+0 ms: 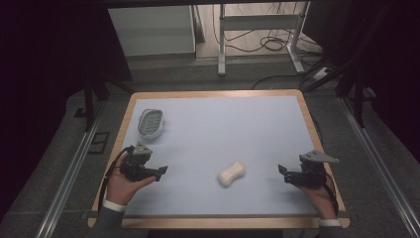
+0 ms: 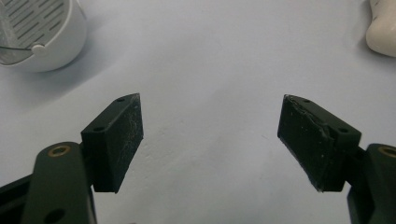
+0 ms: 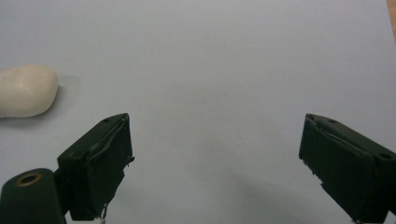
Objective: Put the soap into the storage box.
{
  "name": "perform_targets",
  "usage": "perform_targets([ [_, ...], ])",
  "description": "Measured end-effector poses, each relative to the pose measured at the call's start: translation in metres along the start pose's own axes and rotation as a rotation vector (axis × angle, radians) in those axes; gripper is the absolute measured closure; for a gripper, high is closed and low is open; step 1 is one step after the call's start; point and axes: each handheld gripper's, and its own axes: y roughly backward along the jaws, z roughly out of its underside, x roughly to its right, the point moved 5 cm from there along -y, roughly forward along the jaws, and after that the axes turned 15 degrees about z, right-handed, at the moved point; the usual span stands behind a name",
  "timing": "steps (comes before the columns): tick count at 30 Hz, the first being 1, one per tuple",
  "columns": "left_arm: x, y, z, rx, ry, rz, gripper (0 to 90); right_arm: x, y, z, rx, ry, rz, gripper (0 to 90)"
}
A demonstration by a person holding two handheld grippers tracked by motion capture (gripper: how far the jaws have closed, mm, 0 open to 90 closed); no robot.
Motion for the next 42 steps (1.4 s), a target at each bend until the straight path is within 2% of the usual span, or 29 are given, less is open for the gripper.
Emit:
perform_targets([
  [6,0.005,-0.002,-0.007,-0.009,-0.001,0.008,22.4,-0.001,0.0,0.0,0.001,0.006,0.0,9.4],
  [11,0.011,-0.012,-0.014,-0.03,-0.014,0.024,22.1,-0.001,0.0,0.0,0.004,0.012,-0.007,9.4],
  [17,0.027,-0.026,-0.029,-0.053,-0.051,0.059,21.9,0.0,0.0,0.001,0.002,0.011,-0.001,9.4],
  [32,0.051,-0.039,-0.044,-0.071,-0.091,0.099,20.2,0.002,-0.001,0.002,-0.003,0.011,0.007,9.4],
  [38,0.056,-0.044,-0.047,-0.08,-0.098,0.111,20.4,0.003,-0.002,0.003,-0.009,0.008,0.013,9.4],
  [42,0.065,-0.05,-0.052,-0.093,-0.121,0.13,20.3,0.002,-0.002,0.003,-0.009,0.01,0.015,9.4],
])
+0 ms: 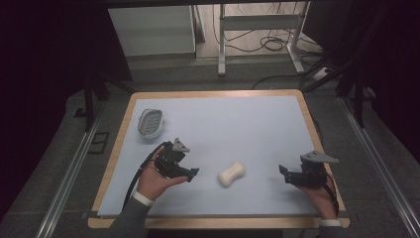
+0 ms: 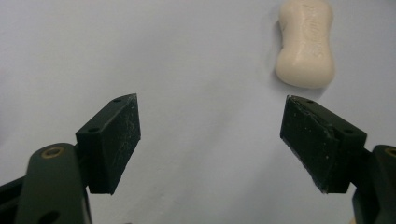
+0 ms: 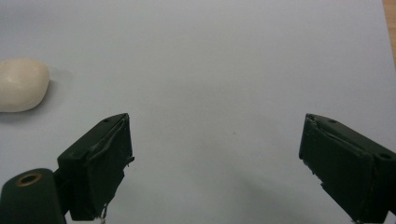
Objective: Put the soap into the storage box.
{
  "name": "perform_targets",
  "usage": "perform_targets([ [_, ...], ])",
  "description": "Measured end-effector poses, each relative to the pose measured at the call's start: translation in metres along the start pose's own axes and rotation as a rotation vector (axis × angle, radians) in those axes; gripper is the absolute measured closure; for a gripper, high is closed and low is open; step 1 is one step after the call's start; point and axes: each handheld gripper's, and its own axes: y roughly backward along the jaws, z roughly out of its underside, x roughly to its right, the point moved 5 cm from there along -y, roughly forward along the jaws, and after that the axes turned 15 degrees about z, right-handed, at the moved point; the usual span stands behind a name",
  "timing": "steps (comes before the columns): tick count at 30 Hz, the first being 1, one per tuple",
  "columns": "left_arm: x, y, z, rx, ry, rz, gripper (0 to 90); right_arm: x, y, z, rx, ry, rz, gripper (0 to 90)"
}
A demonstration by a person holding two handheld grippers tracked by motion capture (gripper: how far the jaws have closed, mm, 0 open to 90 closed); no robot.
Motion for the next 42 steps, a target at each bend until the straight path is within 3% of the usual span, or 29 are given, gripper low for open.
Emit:
perform_targets([
  [28,0.033,-0.036,-0.038,-0.048,-0.085,0.07,20.3,0.002,-0.001,0.002,-0.008,0.005,0.004,9.4],
  [36,0.045,-0.055,-0.053,-0.077,-0.094,0.1,21.0,0.003,-0.001,0.002,-0.008,0.0,0.005,9.4],
  [42,0.048,-0.073,-0.057,-0.126,-0.109,0.114,22.1,0.003,-0.002,0.003,-0.012,-0.003,0.0,9.4],
])
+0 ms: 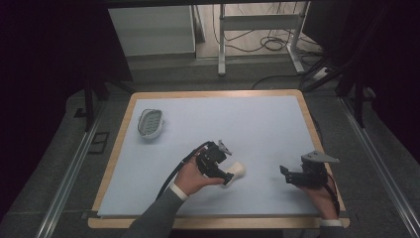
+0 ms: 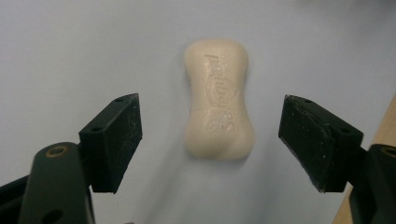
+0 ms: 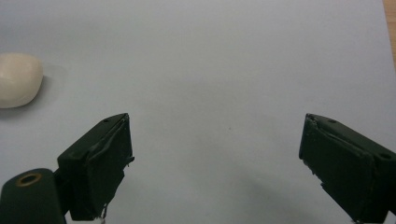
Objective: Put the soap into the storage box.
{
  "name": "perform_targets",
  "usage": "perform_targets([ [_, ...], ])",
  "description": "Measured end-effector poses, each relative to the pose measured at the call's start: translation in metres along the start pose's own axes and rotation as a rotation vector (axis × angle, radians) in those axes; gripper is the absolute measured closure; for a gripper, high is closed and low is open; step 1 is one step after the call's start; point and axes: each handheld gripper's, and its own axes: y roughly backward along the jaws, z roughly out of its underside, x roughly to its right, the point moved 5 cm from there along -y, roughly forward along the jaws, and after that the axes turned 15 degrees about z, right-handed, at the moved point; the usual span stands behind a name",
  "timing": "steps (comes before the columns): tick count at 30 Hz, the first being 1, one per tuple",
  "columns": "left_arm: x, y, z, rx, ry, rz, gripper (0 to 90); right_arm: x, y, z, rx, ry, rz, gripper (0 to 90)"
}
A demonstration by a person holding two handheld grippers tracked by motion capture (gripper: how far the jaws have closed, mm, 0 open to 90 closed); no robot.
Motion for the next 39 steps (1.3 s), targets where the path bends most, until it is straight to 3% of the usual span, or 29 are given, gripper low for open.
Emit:
perform_targets([
  [13,-0.004,-0.027,-0.013,-0.077,-0.001,0.011,24.2,0.002,0.001,0.0,0.006,-0.004,0.004,9.4],
  [19,-0.007,-0.044,-0.014,-0.121,0.007,0.014,30.9,0.003,0.001,0.0,0.004,-0.006,0.007,9.4],
  [28,-0.01,-0.057,-0.01,-0.148,0.022,0.008,34.8,0.005,0.001,0.0,0.004,-0.009,0.009,9.4],
  [34,-0.011,-0.06,-0.006,-0.137,0.034,0.012,38.7,0.005,0.001,0.001,0.004,-0.011,0.011,9.4],
  [39,-0.01,-0.057,-0.005,-0.13,0.028,0.015,48.9,0.006,0.001,0.001,0.002,-0.011,0.014,9.3],
])
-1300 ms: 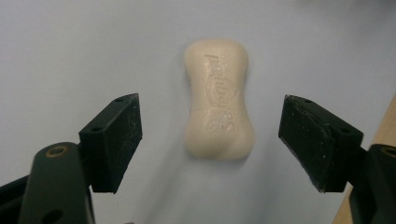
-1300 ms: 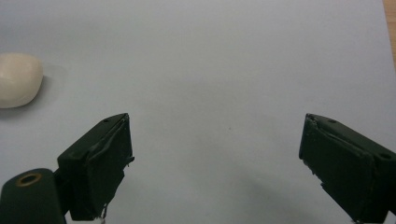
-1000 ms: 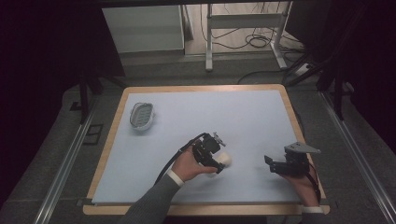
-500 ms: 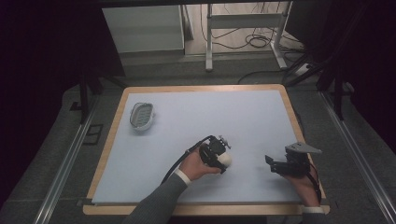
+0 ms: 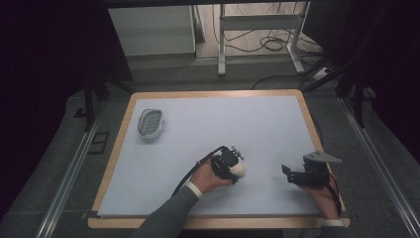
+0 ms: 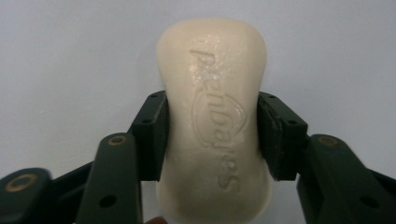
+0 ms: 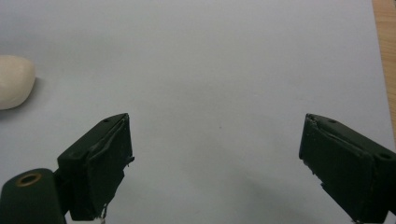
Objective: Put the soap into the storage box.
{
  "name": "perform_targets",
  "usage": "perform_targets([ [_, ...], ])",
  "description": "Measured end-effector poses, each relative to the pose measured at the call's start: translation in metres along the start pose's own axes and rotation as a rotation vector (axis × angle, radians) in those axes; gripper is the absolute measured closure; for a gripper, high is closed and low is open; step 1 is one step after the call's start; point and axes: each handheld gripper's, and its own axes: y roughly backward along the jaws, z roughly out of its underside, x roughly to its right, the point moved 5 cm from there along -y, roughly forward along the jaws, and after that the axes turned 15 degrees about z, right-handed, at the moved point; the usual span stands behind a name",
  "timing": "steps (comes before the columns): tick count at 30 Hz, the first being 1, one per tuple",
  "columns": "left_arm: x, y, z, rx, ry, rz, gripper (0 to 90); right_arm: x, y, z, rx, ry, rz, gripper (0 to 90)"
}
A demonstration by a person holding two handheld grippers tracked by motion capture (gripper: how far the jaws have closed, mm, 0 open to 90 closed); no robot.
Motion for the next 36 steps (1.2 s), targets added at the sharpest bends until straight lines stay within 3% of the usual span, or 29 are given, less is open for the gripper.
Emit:
perform_targets([
  [7,-0.001,0.003,0.001,-0.007,-0.01,0.01,49.5,0.001,-0.001,0.001,-0.002,0.002,0.0,9.3],
  [18,-0.008,0.032,0.003,0.082,0.008,0.031,49.6,0.002,0.0,0.0,0.003,0.001,0.003,9.4],
  [32,-0.034,0.065,0.015,0.14,0.058,0.001,49.6,0.002,0.0,0.0,0.0,0.003,0.004,9.4],
  [36,-0.039,0.071,0.017,0.152,0.072,0.009,49.6,0.002,0.0,0.001,0.0,0.004,0.004,9.3],
])
